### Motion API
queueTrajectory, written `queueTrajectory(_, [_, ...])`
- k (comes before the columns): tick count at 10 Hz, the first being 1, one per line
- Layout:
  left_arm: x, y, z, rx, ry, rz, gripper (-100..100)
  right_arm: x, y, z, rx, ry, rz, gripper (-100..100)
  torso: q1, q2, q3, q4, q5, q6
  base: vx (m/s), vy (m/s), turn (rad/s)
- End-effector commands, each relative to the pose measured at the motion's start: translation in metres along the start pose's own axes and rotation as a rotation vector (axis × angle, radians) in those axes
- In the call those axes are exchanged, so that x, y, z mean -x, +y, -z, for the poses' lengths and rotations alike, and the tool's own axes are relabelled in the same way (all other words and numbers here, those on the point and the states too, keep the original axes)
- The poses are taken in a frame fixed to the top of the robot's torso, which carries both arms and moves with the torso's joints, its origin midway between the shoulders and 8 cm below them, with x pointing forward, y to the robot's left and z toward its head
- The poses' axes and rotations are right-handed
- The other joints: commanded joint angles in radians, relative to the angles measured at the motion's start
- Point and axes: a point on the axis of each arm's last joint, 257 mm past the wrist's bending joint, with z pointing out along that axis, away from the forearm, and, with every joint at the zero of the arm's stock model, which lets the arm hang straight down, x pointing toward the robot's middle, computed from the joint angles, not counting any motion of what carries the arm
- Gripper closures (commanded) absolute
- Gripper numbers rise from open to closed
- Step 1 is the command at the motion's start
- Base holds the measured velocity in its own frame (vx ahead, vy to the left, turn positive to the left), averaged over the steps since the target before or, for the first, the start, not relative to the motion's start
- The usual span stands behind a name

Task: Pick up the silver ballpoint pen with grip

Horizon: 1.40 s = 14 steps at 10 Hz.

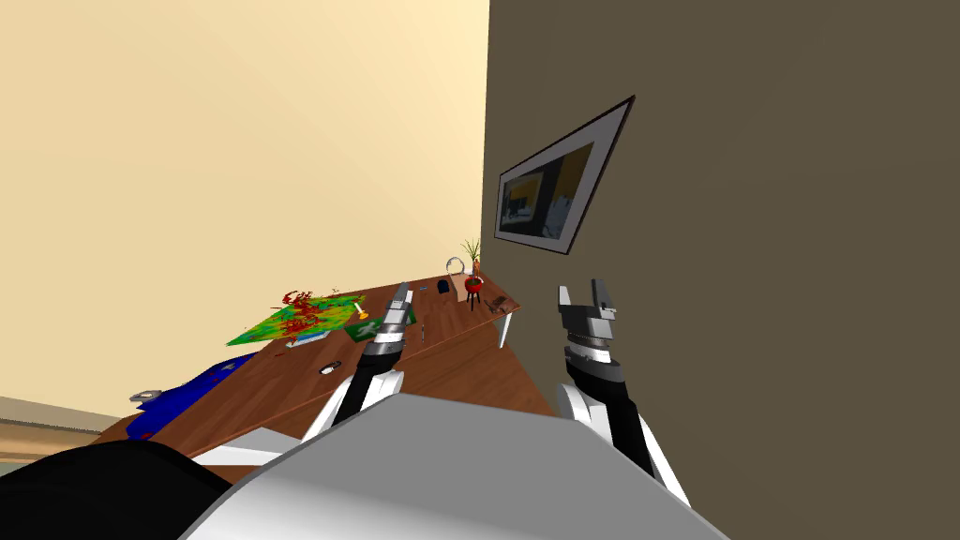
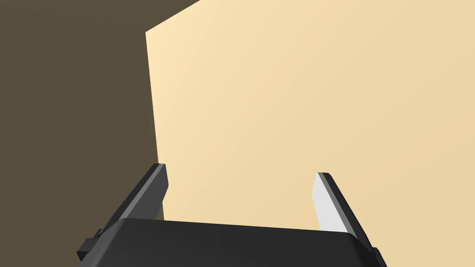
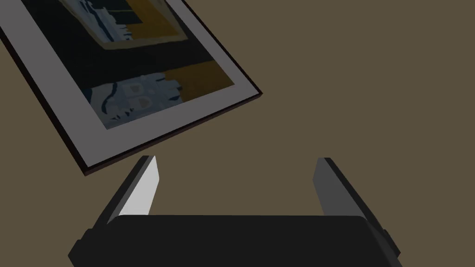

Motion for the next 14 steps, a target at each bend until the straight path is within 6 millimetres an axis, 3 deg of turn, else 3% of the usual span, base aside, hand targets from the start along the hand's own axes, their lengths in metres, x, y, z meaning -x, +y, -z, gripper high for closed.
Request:
queueTrajectory(1, [-0.003, 0.005, 0.001, 0.008, 0.028, -0.011, -100, 0.0, 0.0, 0.0, 0.0, 0.0, 0.0, 0, 0.0, 0.0, 0.0, 0.0, 0.0, 0.0, -0.003, -0.011, -0.019])
queueTrajectory(5, [-0.012, 0.04, 0.011, 0.081, 0.123, -0.038, -100, 0.0, 0.0, 0.0, 0.0, 0.0, 0.0, 0, -0.002, 0.001, 0.0, 0.0, 0.0, 0.0, -0.007, -0.034, -0.039])
queueTrajectory(10, [-0.019, 0.116, 0.042, 0.267, 0.255, -0.073, -100, 0.0, 0.0, 0.0, 0.0, 0.0, 0.0, 0, -0.003, -0.001, 0.0, 0.0, -0.001, 0.0, 0.006, -0.049, -0.074])
queueTrajectory(11, [-0.019, 0.116, 0.042, 0.266, 0.26, -0.077, -100, 0.0, 0.0, 0.0, 0.0, 0.0, 0.0, 0, -0.003, -0.001, 0.0, 0.0, -0.001, 0.0, 0.001, -0.036, -0.028])
queueTrajectory(14, [-0.014, 0.165, 0.069, 0.395, 0.335, -0.113, -100, 0.0, 0.0, 0.0, 0.0, 0.0, 0.0, 0, -0.003, 0.0, 0.0, 0.0, -0.001, 0.0, 0.004, -0.053, -0.079])
